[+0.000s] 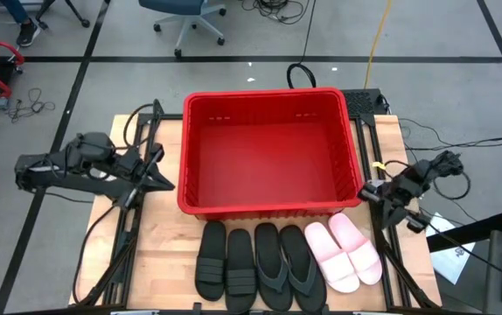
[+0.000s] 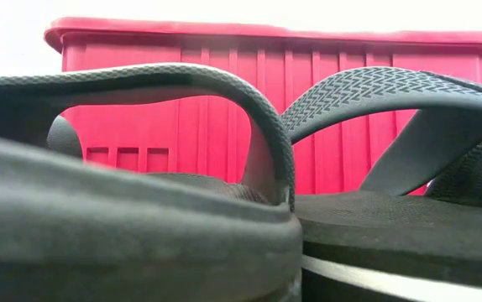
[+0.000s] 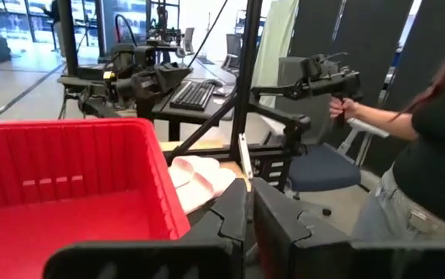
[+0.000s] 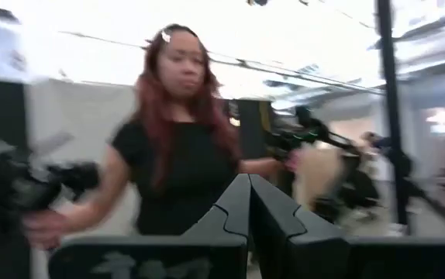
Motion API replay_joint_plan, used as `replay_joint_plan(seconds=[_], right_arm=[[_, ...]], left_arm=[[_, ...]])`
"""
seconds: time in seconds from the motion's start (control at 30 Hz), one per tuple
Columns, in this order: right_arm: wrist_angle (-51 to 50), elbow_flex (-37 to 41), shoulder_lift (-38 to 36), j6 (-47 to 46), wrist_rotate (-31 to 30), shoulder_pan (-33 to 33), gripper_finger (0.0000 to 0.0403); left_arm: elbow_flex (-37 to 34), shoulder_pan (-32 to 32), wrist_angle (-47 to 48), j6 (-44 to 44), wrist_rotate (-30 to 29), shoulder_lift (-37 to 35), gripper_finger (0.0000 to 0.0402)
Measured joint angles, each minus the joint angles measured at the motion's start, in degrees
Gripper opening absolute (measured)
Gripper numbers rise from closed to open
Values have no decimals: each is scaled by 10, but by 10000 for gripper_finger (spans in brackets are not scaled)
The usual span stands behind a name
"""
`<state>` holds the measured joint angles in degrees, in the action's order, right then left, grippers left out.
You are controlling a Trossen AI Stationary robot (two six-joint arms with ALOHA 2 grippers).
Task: Pick and place slides into bin
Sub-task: Put the left black slide into the red container
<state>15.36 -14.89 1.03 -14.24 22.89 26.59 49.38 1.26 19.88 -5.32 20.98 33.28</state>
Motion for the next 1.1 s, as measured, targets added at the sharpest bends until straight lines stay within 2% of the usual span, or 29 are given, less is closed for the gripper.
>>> replay_joint_plan(seconds=[0.17,0.3,0.47,0.6,0.77,1.1], right_arm=[[-95,-84,20,70,-20,0,0],[-191,-145,45,75,-111,0,0],[-228,-211,82,98,-199,0,0],[-228,-240,102,137,-201,0,0],[-231,-241,106,175,-201,0,0],[-225,-241,112,272,-199,0,0]], left_arm=[[39,0,-7,-14,22,24,21],[46,0,-32,-15,26,27,21],[46,0,-70,-15,26,27,21],[46,0,-75,-17,26,27,21],[46,0,-82,-10,24,27,21],[46,0,-81,3,-60,27,21]])
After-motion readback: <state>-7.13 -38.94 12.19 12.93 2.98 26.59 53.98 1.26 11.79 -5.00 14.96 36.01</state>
